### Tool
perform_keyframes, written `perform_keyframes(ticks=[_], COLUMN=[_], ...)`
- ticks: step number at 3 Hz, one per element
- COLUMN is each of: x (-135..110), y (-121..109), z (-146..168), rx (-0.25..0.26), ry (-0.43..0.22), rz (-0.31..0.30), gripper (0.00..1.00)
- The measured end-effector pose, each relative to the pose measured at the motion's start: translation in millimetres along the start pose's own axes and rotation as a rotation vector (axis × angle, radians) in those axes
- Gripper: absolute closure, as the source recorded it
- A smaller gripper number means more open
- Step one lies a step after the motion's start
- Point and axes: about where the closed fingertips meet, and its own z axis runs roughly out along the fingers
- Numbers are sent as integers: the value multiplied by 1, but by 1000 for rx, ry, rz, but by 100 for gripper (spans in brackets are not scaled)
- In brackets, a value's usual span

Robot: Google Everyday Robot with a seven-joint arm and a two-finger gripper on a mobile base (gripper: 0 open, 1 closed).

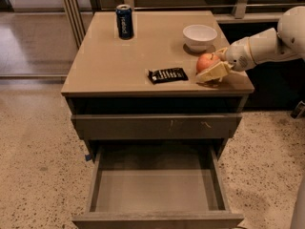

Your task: Pick apple from middle drawer and place on counter

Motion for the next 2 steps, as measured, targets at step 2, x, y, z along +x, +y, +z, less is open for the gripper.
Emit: perform_keyframes(ticks=[2], x=[0], y=[0], z=[0], rx=[0], ry=[0], rz=[0], gripper=[0])
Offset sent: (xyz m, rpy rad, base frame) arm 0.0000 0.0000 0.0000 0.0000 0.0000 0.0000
